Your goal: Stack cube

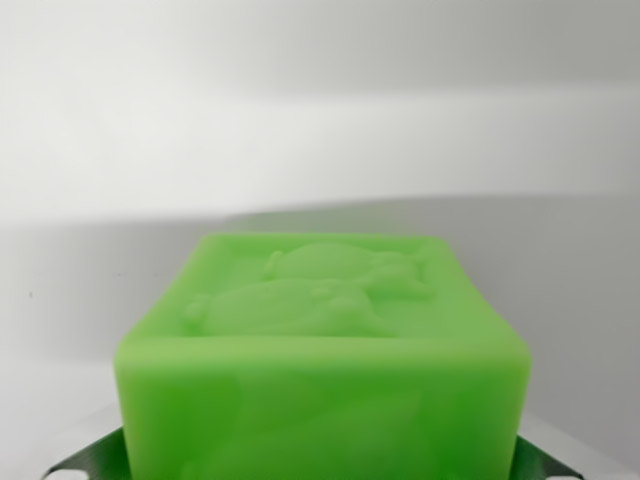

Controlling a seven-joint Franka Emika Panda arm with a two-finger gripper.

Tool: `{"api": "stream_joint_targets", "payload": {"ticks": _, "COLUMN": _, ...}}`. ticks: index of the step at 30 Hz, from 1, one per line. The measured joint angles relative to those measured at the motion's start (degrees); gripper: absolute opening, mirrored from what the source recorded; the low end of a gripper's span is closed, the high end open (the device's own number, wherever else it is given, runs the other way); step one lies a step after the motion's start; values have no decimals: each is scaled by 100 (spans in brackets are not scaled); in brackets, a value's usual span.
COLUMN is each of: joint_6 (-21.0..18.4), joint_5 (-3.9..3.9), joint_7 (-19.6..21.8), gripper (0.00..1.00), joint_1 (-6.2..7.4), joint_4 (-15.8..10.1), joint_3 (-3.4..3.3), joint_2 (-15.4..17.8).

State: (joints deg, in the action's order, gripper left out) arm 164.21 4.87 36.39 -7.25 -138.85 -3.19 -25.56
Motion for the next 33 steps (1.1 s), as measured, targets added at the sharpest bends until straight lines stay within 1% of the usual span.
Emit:
{"api": "stream_joint_targets", "payload": {"ticks": 9, "joint_6": -183, "joint_5": -8, "joint_7": 9, "gripper": 0, "joint_1": 40, "joint_4": -64, "joint_3": -44, "joint_2": 248}}
{"api": "stream_joint_targets", "payload": {"ticks": 17, "joint_6": -393, "joint_5": -39, "joint_7": 31, "gripper": 0, "joint_1": 84, "joint_4": -120, "joint_3": -99, "joint_2": 522}}
{"api": "stream_joint_targets", "payload": {"ticks": 29, "joint_6": -760, "joint_5": -125, "joint_7": 86, "gripper": 0, "joint_1": 142, "joint_4": -198, "joint_3": -178, "joint_2": 977}}
{"api": "stream_joint_targets", "payload": {"ticks": 33, "joint_6": -931, "joint_5": -177, "joint_7": 122, "gripper": 0, "joint_1": 155, "joint_4": -219, "joint_3": -199, "joint_2": 1175}}
